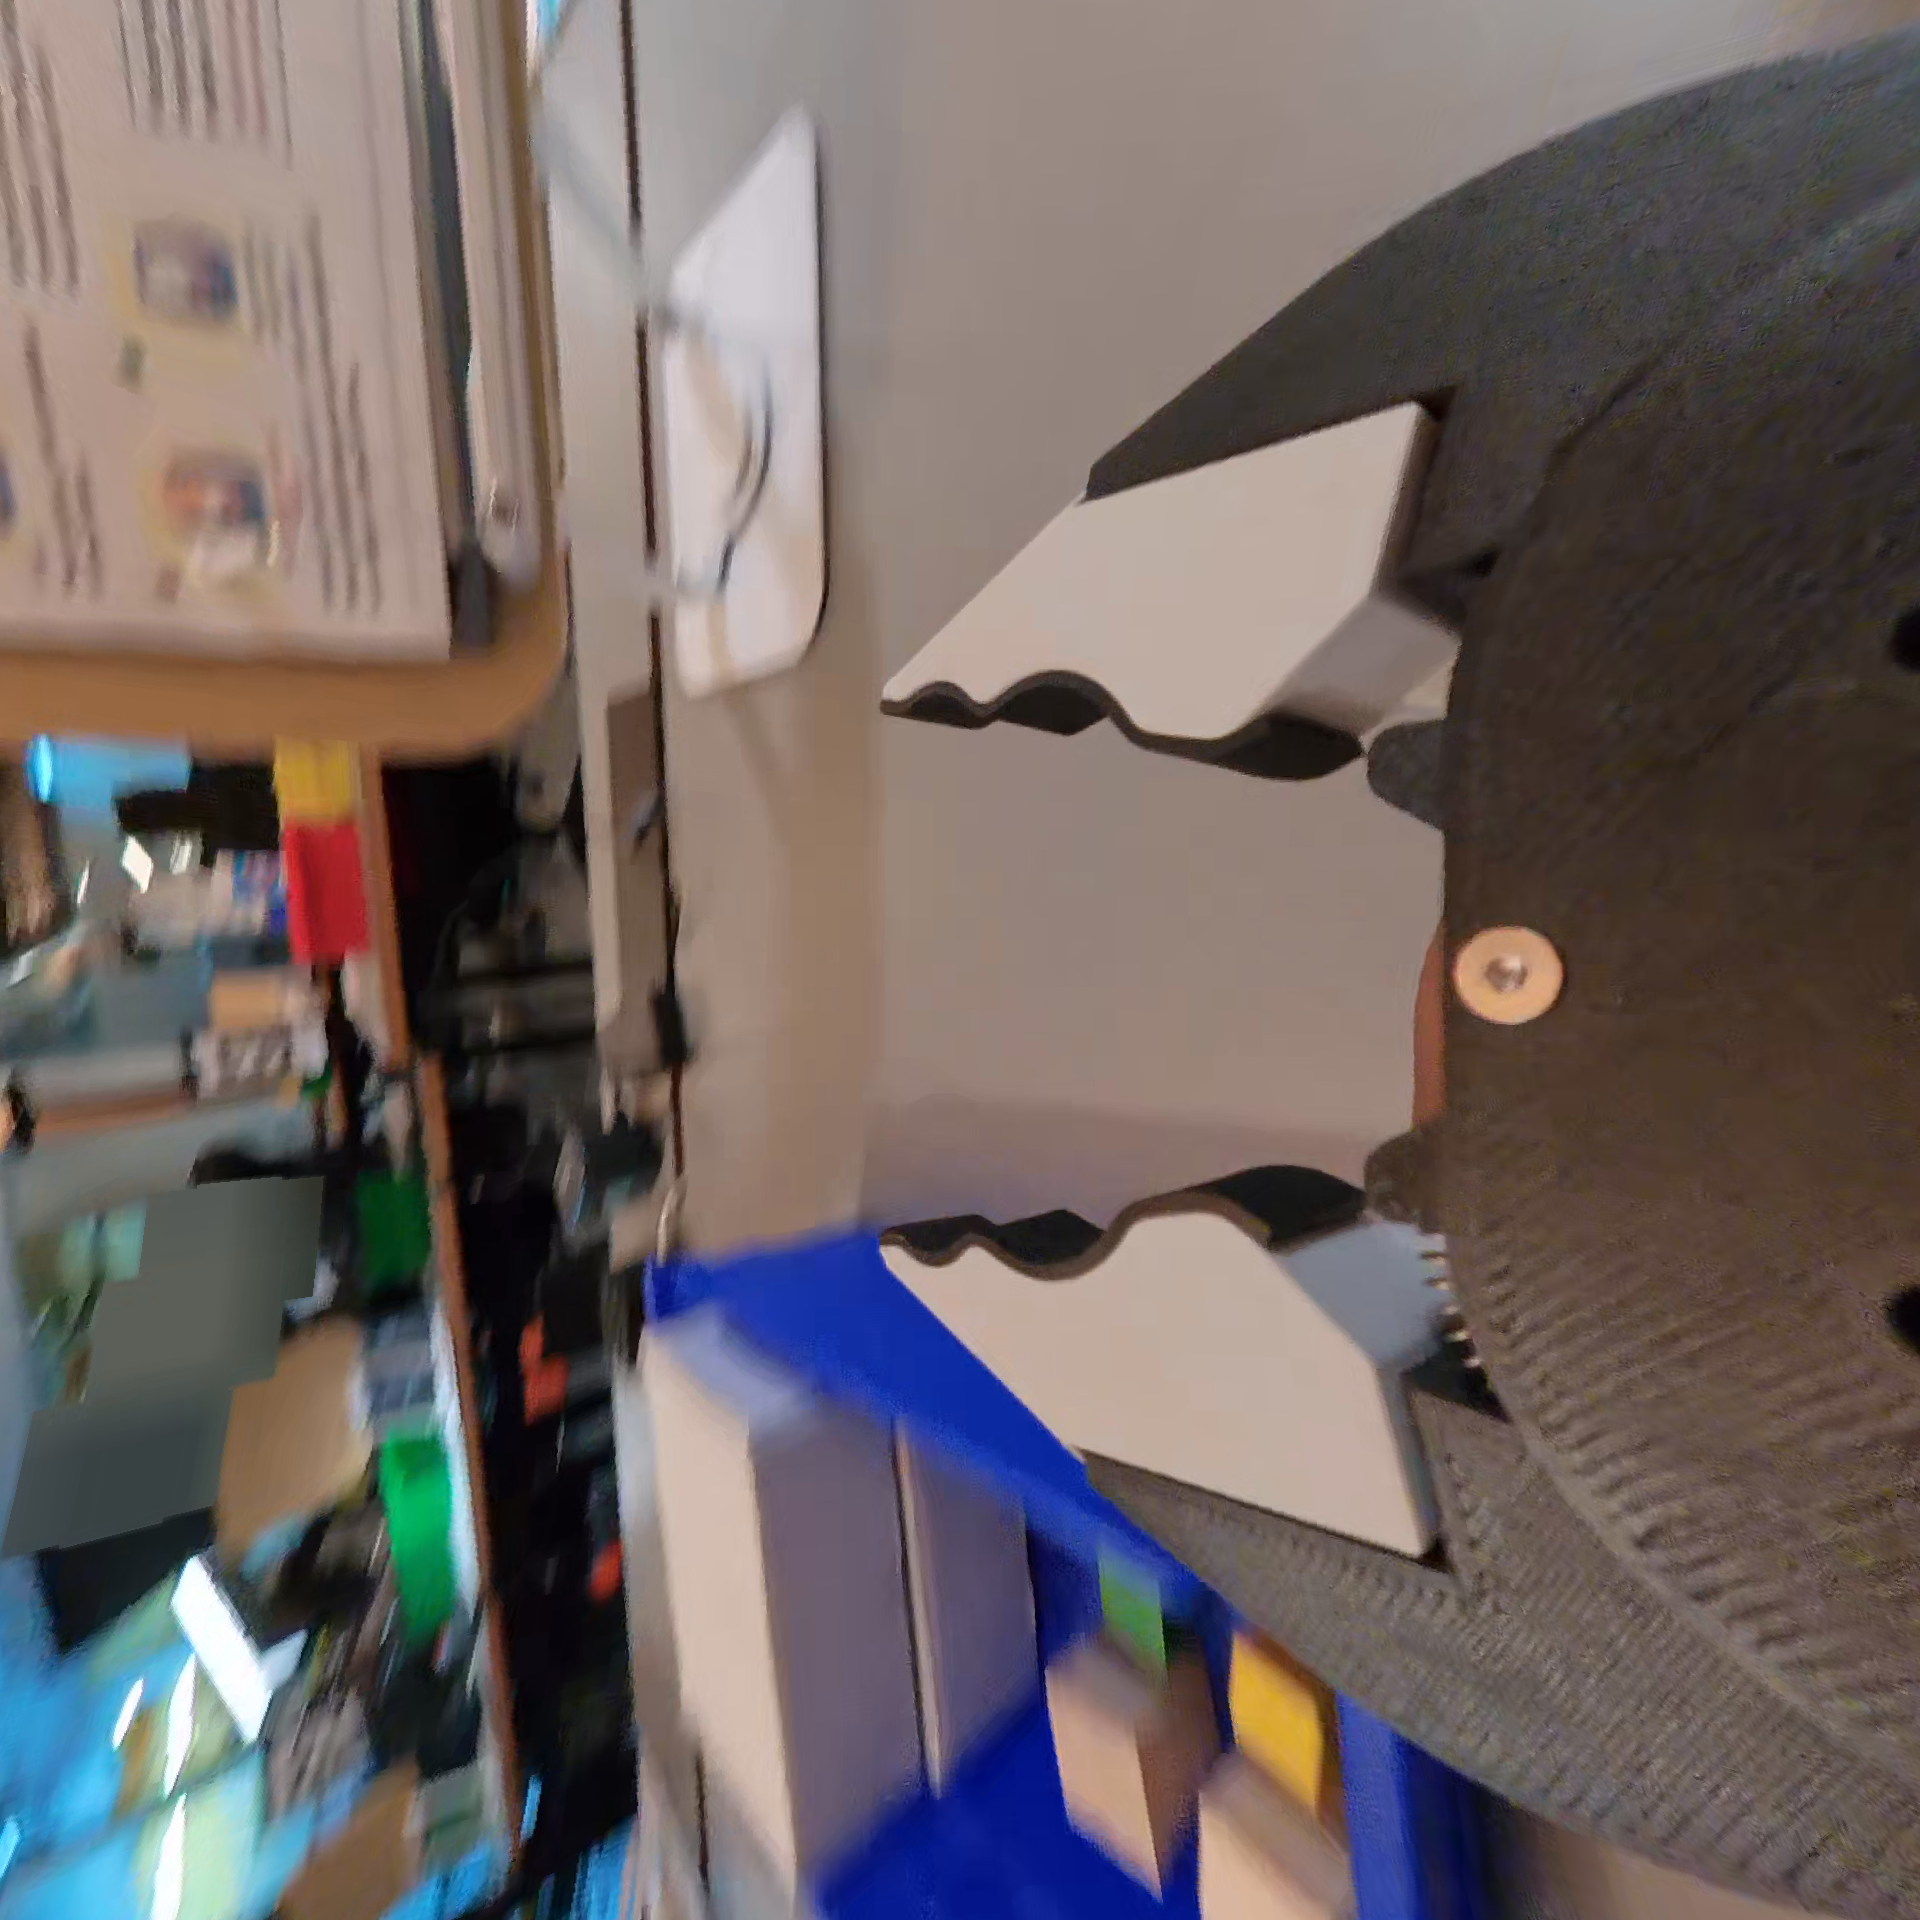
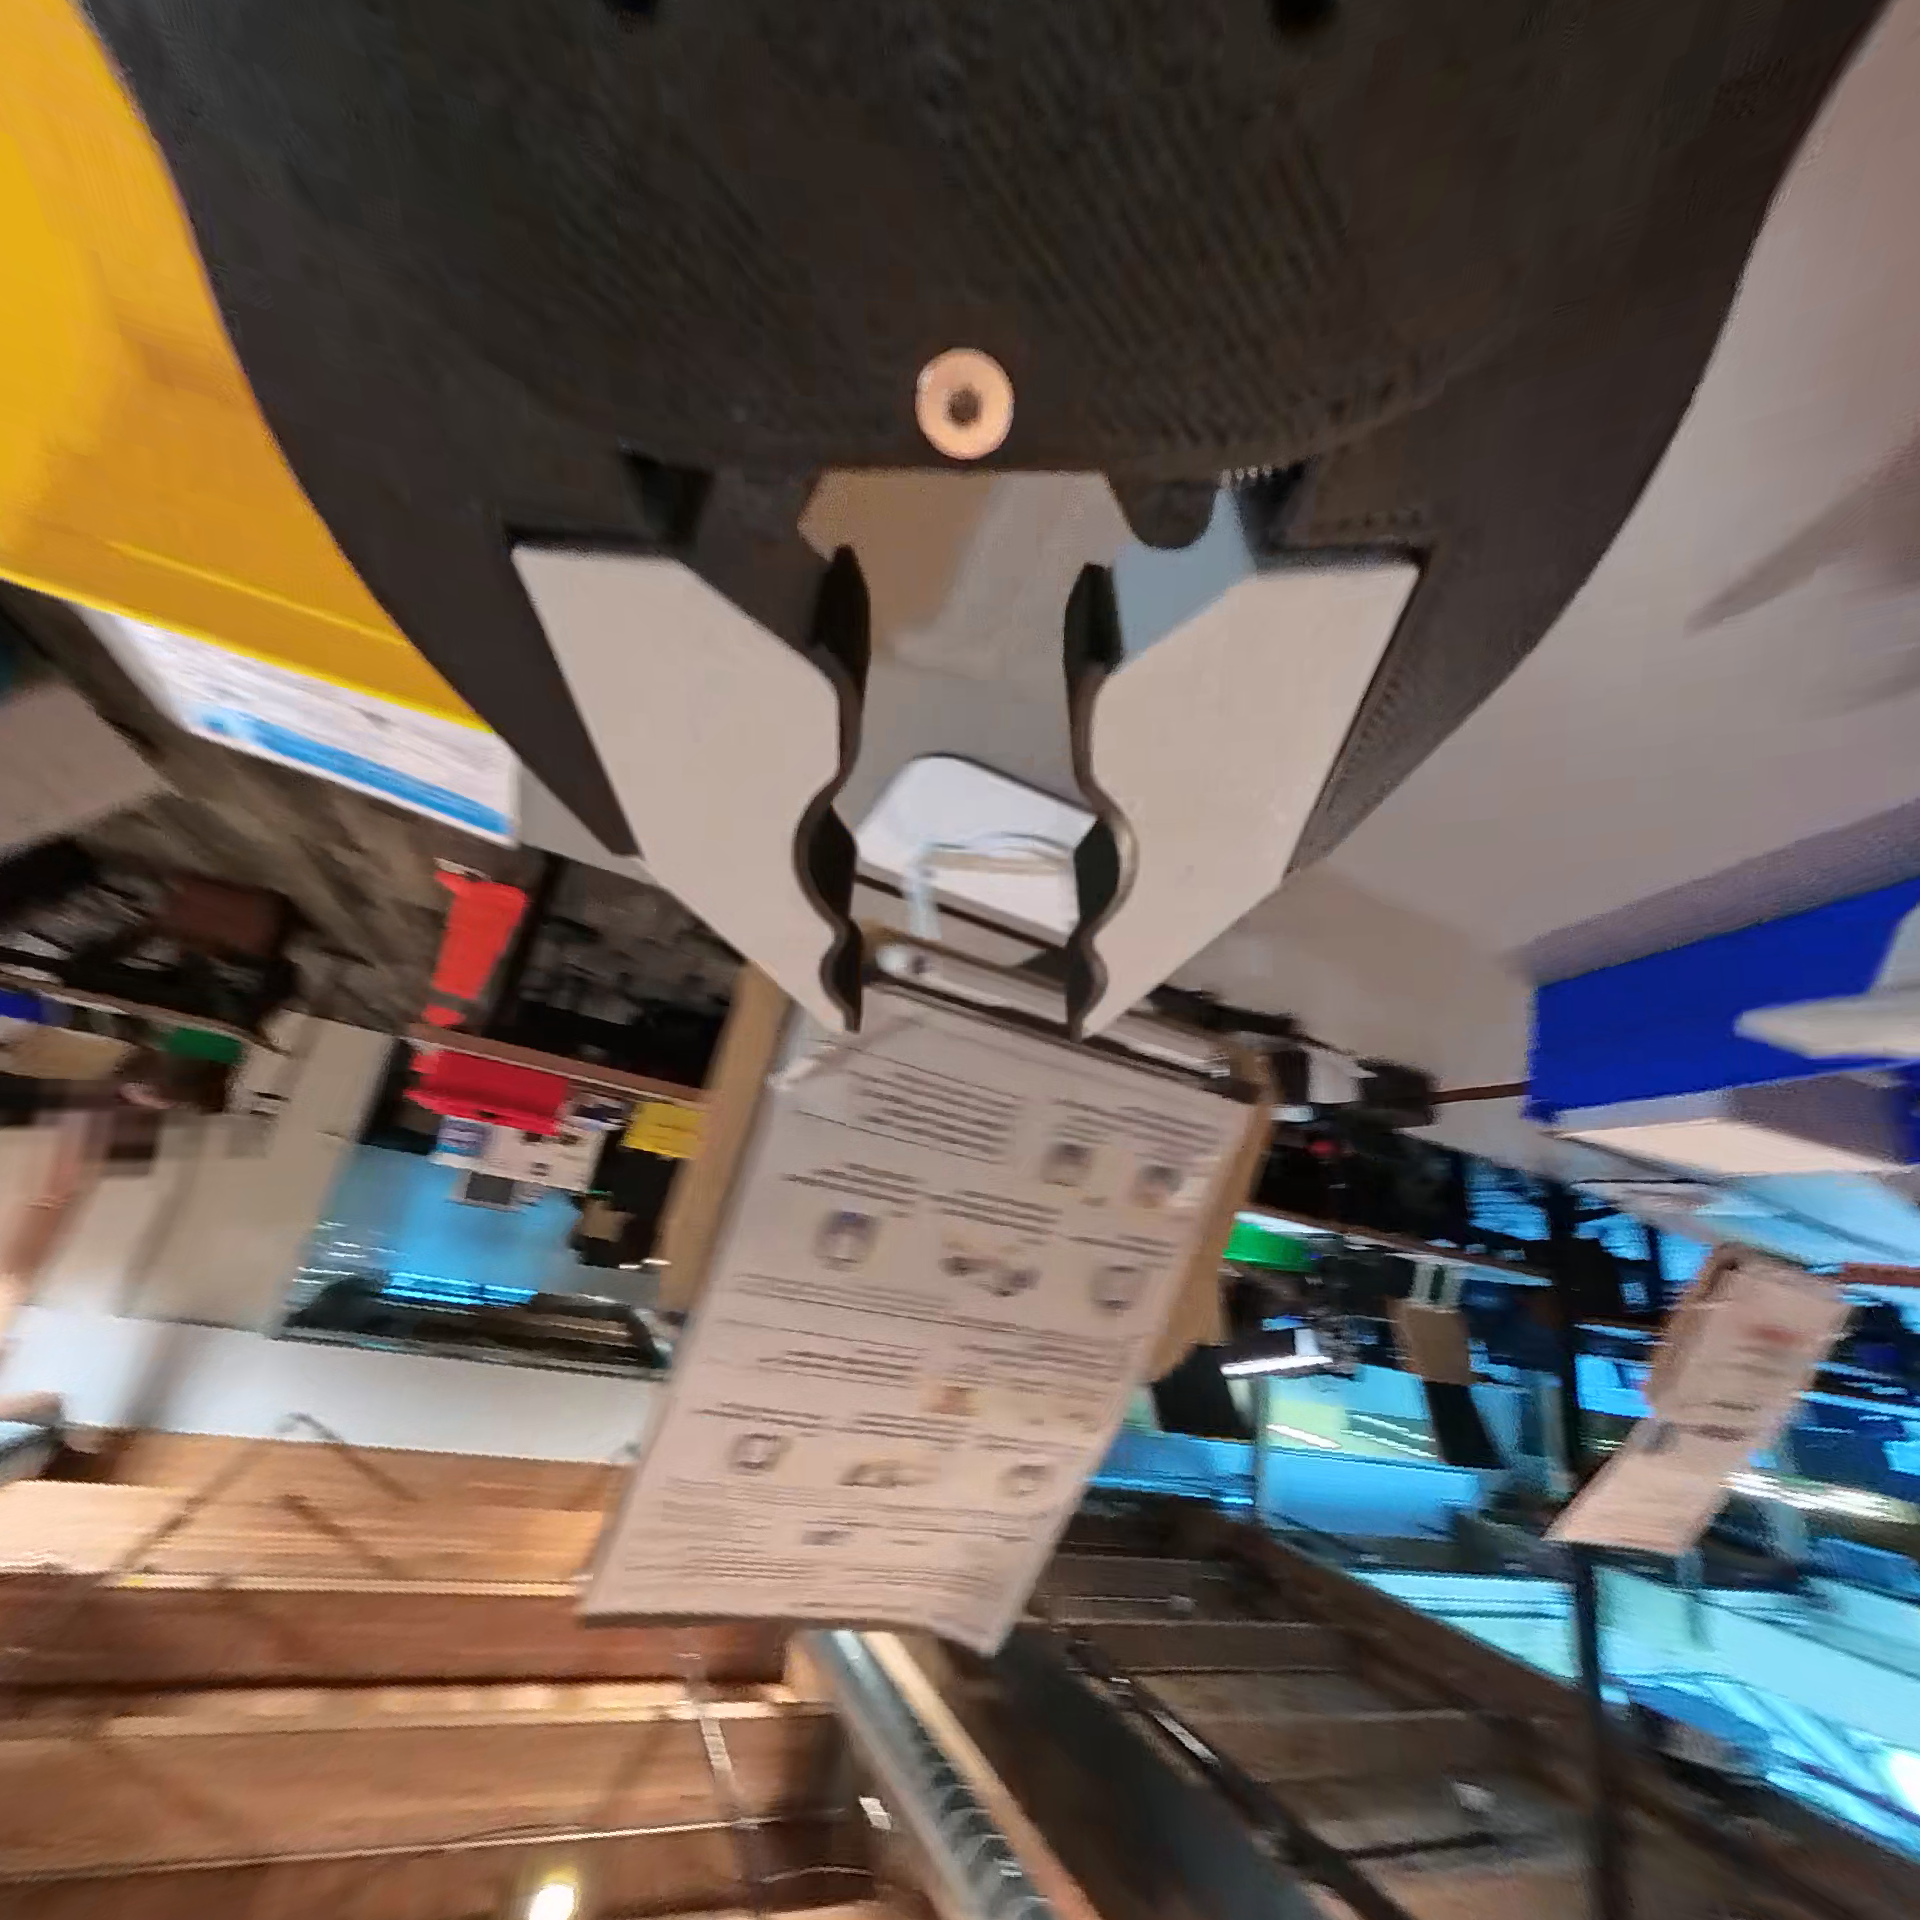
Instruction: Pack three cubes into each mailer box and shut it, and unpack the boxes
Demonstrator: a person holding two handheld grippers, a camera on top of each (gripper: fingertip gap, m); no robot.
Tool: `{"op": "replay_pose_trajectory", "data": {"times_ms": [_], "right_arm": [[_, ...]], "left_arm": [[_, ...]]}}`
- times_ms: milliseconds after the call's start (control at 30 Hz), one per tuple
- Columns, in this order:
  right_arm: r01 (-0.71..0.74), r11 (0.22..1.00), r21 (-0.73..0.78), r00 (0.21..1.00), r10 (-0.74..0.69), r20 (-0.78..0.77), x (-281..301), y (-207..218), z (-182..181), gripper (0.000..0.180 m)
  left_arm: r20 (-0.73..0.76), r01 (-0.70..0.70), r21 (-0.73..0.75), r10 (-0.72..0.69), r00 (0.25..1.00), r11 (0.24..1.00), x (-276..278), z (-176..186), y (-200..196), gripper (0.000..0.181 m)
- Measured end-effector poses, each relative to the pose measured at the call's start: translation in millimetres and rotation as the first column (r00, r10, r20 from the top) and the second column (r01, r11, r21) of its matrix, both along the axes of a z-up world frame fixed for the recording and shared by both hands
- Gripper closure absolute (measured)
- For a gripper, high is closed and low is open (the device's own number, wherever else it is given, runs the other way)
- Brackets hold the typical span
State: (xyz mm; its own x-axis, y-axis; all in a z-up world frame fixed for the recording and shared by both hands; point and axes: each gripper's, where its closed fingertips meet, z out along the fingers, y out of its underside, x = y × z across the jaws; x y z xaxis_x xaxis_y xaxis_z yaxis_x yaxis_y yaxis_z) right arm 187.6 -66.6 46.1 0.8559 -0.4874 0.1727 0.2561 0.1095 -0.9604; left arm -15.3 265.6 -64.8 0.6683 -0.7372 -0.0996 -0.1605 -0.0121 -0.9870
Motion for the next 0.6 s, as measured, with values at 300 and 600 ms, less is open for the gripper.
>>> {"op": "replay_pose_trajectory", "data": {"times_ms": [300,600], "right_arm": [[-0.251,0.942,-0.225,0.968,0.242,-0.07,-61,79,-82,0.148],[-0.345,0.913,-0.22,0.932,0.306,-0.194,-54,83,-100,0.151]], "left_arm": [[-0.258,-0.212,-0.17,0.165,0.952,0.962,-83,-65,104,0.144],[-0.279,-0.185,-0.211,0.123,0.952,0.96,-100,-63,77,0.178]]}}
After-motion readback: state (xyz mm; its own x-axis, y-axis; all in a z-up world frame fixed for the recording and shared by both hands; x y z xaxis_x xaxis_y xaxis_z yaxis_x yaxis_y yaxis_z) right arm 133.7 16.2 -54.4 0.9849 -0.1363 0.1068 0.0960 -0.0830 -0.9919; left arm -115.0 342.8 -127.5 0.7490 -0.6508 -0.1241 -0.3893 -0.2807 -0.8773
